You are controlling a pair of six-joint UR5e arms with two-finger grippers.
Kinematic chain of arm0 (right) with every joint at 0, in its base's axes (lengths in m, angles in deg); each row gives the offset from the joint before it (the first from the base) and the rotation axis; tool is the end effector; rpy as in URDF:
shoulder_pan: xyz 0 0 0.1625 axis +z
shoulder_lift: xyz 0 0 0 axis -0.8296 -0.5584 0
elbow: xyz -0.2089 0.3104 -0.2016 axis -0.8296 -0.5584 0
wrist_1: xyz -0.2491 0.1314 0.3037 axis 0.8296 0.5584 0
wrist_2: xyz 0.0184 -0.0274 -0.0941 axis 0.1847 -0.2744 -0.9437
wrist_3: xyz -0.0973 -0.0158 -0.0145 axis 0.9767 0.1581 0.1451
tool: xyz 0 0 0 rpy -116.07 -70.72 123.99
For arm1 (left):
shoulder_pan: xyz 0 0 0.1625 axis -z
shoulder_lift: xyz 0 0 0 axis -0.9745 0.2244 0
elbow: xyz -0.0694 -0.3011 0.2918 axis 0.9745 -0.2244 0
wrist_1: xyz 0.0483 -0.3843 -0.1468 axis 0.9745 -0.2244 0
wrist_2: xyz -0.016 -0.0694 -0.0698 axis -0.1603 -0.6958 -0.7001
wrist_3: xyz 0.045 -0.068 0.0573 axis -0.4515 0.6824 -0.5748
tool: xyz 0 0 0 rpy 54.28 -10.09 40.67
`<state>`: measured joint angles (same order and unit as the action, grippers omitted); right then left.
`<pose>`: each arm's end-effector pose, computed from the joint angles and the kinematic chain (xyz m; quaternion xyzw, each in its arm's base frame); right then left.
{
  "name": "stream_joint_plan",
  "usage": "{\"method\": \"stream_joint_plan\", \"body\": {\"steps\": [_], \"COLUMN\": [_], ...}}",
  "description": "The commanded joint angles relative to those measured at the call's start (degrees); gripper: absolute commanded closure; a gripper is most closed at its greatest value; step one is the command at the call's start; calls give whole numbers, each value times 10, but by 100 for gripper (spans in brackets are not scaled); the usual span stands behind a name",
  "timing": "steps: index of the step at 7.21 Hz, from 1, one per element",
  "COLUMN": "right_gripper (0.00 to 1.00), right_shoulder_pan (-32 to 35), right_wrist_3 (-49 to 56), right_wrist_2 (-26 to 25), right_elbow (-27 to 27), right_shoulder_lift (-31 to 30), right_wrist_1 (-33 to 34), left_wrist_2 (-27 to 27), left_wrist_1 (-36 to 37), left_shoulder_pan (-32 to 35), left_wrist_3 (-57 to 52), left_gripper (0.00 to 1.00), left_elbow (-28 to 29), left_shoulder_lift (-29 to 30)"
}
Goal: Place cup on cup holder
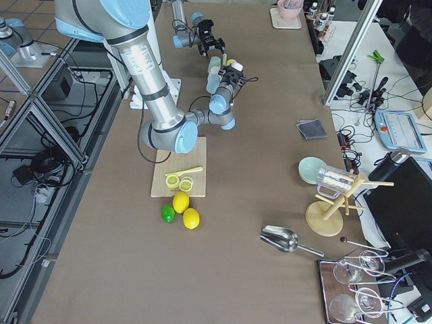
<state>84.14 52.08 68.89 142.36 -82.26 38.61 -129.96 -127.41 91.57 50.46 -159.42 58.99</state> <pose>-0.5121 -0.4147 0.3020 0.5715 -0.7064 -0.1248 0.3986 0.4425 -0.2767 0.3312 0.6899 0.5264 0.1880 0.4600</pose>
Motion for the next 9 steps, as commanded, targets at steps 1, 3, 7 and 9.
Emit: {"method": "stream_joint_plan", "body": {"steps": [1, 3, 7, 9], "right_gripper": [100, 39, 0, 0], "right_shoulder_pan": [3, 2, 3, 29], "right_wrist_3": [0, -2, -3, -2], "right_wrist_2": [-2, -4, -13, -18], "right_elbow": [0, -2, -1, 1], "right_shoulder_lift": [-2, -4, -5, -5], "right_wrist_1": [-18, -18, -19, -17], "left_wrist_2": [3, 0, -7, -151], "left_wrist_1": [5, 89, 344, 466], "left_shoulder_pan": [20, 101, 255, 353], "left_wrist_3": [-1, 15, 171, 221], "left_gripper": [3, 3, 3, 3], "left_elbow": [-41, -86, -118, -118], "left_shoulder_lift": [-18, -34, -40, -41]}}
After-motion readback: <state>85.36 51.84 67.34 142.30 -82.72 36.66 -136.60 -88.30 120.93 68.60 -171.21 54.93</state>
